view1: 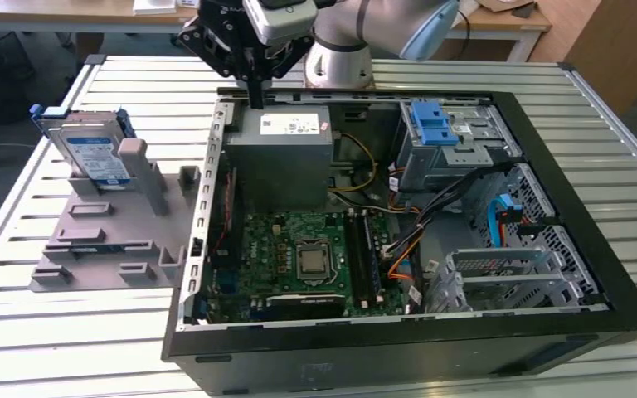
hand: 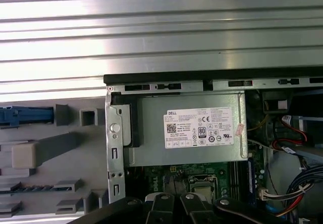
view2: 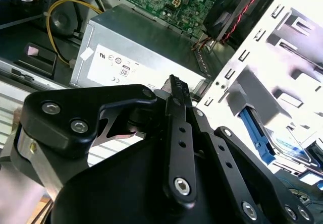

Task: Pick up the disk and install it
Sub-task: 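Reach for the disk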

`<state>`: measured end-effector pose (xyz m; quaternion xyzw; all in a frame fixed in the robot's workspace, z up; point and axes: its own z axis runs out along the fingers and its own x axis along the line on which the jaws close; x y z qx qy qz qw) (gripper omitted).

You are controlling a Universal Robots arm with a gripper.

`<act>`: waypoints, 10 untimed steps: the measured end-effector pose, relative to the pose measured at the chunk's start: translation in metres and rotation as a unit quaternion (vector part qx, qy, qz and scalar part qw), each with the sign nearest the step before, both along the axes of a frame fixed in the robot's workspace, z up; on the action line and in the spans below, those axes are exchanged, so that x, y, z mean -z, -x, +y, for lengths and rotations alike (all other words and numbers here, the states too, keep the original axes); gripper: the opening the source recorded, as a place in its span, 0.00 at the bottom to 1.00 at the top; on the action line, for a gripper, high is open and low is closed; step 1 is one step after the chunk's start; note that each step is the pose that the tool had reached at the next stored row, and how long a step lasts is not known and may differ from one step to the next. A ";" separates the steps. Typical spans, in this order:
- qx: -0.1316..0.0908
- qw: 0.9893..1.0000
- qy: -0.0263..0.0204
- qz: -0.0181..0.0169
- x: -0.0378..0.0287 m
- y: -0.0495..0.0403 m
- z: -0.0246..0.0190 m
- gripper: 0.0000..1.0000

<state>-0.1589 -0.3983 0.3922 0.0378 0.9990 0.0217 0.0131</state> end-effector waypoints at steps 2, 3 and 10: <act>0.000 1.000 0.000 0.000 0.0000 0.0014 0.0000 0.11; 0.000 1.000 0.000 0.000 0.0001 0.0021 0.0000 0.11; 0.000 1.000 0.000 0.000 0.0003 0.0074 0.0003 0.11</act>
